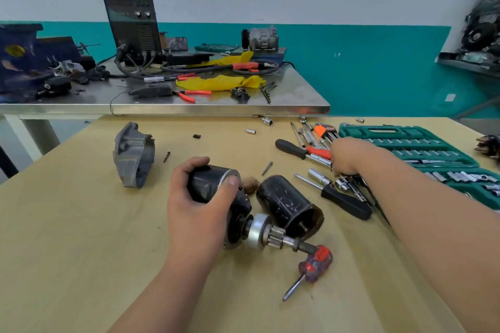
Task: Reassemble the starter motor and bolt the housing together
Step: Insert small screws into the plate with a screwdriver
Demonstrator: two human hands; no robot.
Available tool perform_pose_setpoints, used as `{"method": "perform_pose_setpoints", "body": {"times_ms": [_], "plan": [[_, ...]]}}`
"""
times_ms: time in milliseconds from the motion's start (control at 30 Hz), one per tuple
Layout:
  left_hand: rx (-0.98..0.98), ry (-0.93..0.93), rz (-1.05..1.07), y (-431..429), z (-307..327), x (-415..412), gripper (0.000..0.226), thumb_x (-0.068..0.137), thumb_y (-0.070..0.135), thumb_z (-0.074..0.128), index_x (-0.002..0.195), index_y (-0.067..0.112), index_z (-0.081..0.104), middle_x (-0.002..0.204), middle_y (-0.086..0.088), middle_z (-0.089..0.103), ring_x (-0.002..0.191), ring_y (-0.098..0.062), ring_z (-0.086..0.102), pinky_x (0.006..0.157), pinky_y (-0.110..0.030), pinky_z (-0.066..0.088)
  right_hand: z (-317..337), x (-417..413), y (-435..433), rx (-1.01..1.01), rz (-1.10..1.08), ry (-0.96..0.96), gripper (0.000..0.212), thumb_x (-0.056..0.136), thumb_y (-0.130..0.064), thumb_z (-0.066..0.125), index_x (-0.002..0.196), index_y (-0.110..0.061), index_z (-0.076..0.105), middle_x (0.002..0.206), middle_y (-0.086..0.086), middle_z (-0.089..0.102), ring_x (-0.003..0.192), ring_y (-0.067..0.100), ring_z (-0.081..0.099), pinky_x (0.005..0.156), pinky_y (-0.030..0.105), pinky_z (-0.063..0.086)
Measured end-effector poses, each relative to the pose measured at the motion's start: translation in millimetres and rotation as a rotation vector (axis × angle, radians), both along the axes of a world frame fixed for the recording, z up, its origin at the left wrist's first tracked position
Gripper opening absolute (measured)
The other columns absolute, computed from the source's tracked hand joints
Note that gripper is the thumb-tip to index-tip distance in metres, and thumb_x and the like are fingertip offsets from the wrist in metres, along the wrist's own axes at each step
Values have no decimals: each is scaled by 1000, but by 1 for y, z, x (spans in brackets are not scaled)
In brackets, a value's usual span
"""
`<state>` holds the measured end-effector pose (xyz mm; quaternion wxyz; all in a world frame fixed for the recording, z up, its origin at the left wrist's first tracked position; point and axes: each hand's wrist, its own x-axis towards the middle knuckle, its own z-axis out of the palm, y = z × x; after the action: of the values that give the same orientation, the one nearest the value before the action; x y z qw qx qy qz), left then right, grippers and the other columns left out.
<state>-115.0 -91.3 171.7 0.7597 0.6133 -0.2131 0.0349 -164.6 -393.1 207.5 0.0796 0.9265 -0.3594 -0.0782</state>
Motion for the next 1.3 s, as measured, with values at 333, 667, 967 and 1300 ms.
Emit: {"method": "perform_pose_setpoints", "body": {"times_ms": [333, 667, 967, 1300], "plan": [[-13, 94, 2, 3, 3, 2, 38, 59, 46, 71, 96, 48, 58, 85, 25, 64, 76, -1, 66, 65, -22, 54, 32, -34, 2, -17, 235, -406, 15, 99, -27, 45, 107, -15, 50, 86, 0, 57, 72, 15, 55, 65, 29, 43], [-43, 81, 22, 3, 2, 1, 32, 71, 33, 76, 96, 44, 60, 92, 8, 66, 73, 2, 65, 60, -12, 50, 40, -32, 138, 448, 510, -982, 17, 93, -23, 59, 108, -28, 63, 79, -23, 64, 58, -5, 63, 62, 14, 52], [-97, 188, 25, 5, -1, 7, 43, 55, 50, 73, 96, 45, 60, 99, 4, 66, 78, -4, 67, 64, -19, 51, 19, -11, 164, 509, 562, -528, 14, 90, -30, 59, 92, -27, 73, 76, -12, 68, 70, 2, 62, 58, 17, 48], [-124, 242, 25, 5, -4, 11, 37, 67, 38, 75, 101, 39, 60, 106, -1, 65, 80, -6, 68, 63, -18, 52, 19, -19, 141, 868, 194, -1190, 21, 95, -24, 54, 81, -17, 67, 63, 0, 66, 53, 9, 64, 51, 21, 50]]}}
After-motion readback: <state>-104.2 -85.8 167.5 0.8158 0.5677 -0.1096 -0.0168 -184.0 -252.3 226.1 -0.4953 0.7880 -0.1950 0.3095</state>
